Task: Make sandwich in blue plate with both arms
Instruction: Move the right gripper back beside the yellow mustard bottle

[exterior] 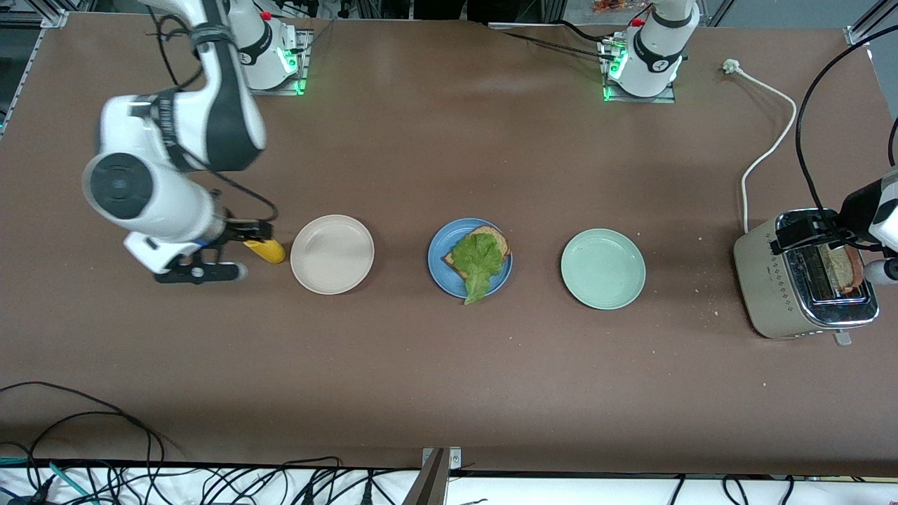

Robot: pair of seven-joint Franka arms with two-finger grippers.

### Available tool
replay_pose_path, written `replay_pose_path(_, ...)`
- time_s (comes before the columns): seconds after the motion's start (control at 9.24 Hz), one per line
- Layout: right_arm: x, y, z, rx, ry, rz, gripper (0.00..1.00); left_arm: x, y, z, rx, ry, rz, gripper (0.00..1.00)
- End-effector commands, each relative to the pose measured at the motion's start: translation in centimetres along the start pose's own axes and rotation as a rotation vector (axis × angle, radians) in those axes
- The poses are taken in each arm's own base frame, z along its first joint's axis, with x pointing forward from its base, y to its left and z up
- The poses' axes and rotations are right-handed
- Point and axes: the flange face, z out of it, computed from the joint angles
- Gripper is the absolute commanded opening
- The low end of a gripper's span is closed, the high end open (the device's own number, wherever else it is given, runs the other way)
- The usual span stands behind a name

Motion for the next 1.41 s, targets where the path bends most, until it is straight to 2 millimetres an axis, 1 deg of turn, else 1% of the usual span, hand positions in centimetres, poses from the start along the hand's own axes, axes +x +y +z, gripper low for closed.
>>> replay_pose_path(0.0,-2.5,9.9,0.7,0.052,-0.020,-0.212,1.00,-0.3,0.1,-0.8,0.000,-0.002,0.004,1.00)
replay_pose_path(0.11,-2.5,13.0,2.1,0.103,-0.027,-0.237,1.00,-0.3,0.1,-0.9,0.001,0.000,0.005,1.00)
replay_pose_path(0.32,-2.4,18.3,6.1,0.218,-0.025,-0.297,1.00,-0.3,0.4,-0.9,-0.006,-0.001,0.008,1.00)
replay_pose_path(0.43,-2.1,19.6,7.7,0.262,-0.013,-0.351,1.00,-0.4,0.5,-0.8,-0.009,-0.003,0.009,1.00)
replay_pose_path(0.54,-1.8,20.6,9.9,0.306,-0.009,-0.393,1.00,-0.4,1.0,-0.7,-0.012,-0.006,0.018,1.00)
replay_pose_path(0.65,-1.4,21.8,12.3,0.376,0.031,-0.461,1.00,-0.4,1.2,-0.6,-0.014,-0.007,0.021,1.00)
replay_pose_path(0.76,-0.9,22.4,14.9,0.455,0.092,-0.542,1.00,-0.4,1.4,-0.7,-0.015,-0.006,0.024,1.00)
replay_pose_path(0.97,-0.4,24.8,19.9,0.553,0.234,-0.677,1.00,-0.4,1.4,-0.4,-0.015,-0.012,0.024,1.00)
replay_pose_path(1.08,-0.2,25.7,21.3,0.576,0.314,-0.747,1.00,-0.4,1.4,-0.3,-0.015,-0.013,0.024,1.00)
replay_pose_path(1.19,0.1,25.6,22.4,0.603,0.393,-0.804,1.00,-0.4,1.4,-0.2,-0.014,-0.016,0.026,1.00)
replay_pose_path(1.3,0.4,25.3,24.2,0.658,0.463,-0.846,1.00,-0.4,1.1,-0.2,-0.013,-0.016,0.021,1.00)
